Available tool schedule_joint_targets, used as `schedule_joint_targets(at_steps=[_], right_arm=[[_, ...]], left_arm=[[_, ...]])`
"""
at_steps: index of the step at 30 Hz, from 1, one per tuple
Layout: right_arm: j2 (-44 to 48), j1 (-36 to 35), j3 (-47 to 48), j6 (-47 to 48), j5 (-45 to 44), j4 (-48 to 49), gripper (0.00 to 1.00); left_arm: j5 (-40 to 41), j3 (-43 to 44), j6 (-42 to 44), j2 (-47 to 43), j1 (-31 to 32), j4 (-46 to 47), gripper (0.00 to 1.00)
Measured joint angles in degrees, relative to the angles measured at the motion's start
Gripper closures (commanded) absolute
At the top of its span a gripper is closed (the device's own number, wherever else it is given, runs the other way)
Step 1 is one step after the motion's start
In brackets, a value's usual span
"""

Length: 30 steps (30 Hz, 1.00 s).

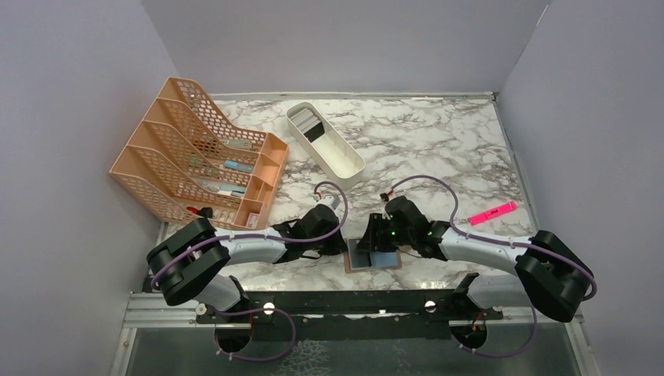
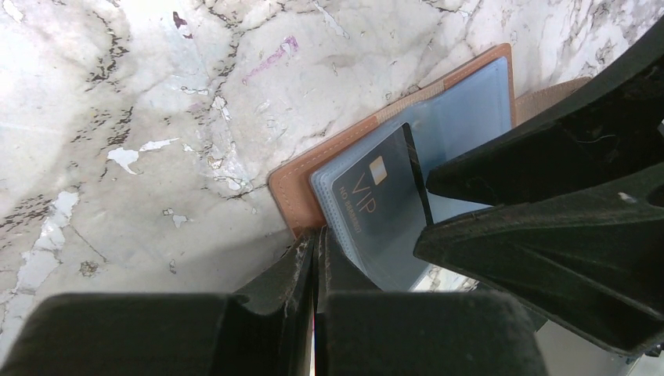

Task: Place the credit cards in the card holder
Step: Insert the credit card into the card holder.

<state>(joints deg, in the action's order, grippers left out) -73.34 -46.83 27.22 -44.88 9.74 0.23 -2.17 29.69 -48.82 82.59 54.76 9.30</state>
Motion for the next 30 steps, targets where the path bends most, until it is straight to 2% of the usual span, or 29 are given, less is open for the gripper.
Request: schedule_joint_targets(at_steps=[17, 26, 30], right_arm=[[0.35, -0.11, -0.61, -2.91, -1.51, -1.01, 0.52], [-2.16, -0.02, -1.2, -2.99, 0.57, 3.19, 0.67], [-2.25, 0.07, -1.49, -3.04, 0.52, 3.52, 0.68]], left_arm=[[0.0, -0.02, -0.04, -0.02, 0.0, 0.02, 0.96], [0.33, -0.48, -0.24, -0.57, -0.07, 0.13, 0.96], [0.52, -0.48, -0.28, -0.72, -0.17, -0.09, 0.95]])
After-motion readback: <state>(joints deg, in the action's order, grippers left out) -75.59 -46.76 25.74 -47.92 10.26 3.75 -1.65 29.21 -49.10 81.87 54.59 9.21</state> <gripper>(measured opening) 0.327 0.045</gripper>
